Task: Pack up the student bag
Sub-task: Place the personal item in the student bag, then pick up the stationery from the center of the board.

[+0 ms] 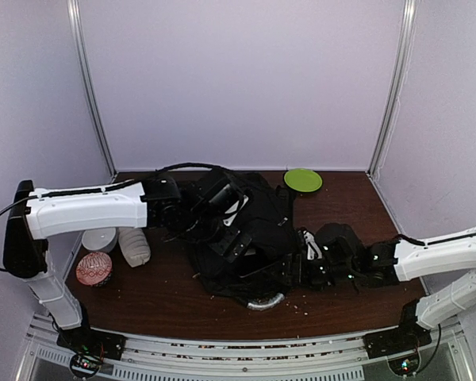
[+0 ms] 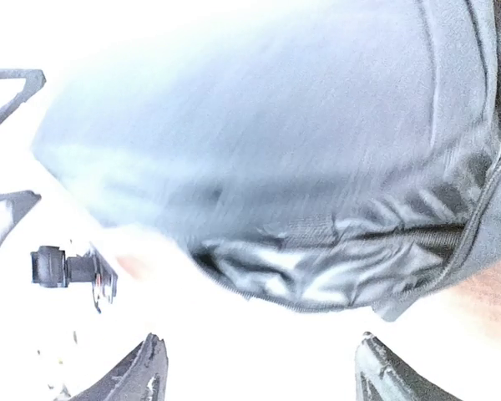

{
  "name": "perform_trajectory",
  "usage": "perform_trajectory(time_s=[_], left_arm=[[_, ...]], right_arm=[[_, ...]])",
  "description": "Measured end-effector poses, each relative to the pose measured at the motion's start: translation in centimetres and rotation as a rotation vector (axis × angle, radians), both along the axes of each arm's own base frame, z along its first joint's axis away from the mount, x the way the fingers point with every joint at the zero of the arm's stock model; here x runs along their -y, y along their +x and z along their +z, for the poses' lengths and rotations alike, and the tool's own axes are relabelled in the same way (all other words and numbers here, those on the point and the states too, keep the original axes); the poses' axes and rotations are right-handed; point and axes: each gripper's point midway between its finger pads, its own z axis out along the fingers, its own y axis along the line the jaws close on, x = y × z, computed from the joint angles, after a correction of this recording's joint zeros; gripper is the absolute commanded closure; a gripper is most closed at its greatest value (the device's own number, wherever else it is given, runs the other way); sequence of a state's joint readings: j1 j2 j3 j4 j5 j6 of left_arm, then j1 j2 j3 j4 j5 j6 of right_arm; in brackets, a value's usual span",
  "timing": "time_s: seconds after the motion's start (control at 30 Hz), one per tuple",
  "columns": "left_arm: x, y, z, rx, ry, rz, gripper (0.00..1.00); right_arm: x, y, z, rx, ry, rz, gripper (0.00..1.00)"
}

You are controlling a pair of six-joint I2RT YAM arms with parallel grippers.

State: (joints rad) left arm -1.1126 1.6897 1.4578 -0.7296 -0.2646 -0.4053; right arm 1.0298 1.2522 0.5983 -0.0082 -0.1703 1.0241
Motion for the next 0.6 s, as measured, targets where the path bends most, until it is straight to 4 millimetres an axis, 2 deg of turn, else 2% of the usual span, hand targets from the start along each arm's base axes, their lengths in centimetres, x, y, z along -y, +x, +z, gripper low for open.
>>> perform_trajectory(time_s=[0.13, 0.27, 0.33, 0.37, 0.47, 0.5, 0.6], left_arm=[[-2.8, -0.4, 2.1, 0.026, -0.047, 0.069, 0.02], [-7.5, 0.1, 2.5, 0.024, -0.095, 0.223, 0.02], [-11.0, 1.3, 1.5, 0.002, -0.114, 0.357, 0.02], [-13.4, 2.3, 0.5, -0.013, -0.118, 0.457, 0.02], [-18.1, 4.1, -2.0, -0.043, -0.098, 0.676, 0.02], [-19.4, 4.6, -2.8, -0.047, -0.077, 0.747, 0.02], [-21.7, 5.6, -4.4, -0.044, -0.014, 0.9, 0.02]], right_arm=[[1.0, -1.7, 1.3, 0.076, -0.005, 0.074, 0.25], [2.8, -2.4, 1.5, 0.132, -0.036, 0.098, 0.26], [3.7, -2.3, 1.8, 0.165, -0.043, 0.089, 0.26], [4.1, -2.3, 2.0, 0.182, -0.042, 0.081, 0.27], [4.7, -2.1, 2.9, 0.222, -0.027, 0.061, 0.28], [4.8, -2.0, 3.2, 0.231, -0.021, 0.055, 0.28], [5.0, -1.7, 3.8, 0.252, -0.011, 0.038, 0.28]])
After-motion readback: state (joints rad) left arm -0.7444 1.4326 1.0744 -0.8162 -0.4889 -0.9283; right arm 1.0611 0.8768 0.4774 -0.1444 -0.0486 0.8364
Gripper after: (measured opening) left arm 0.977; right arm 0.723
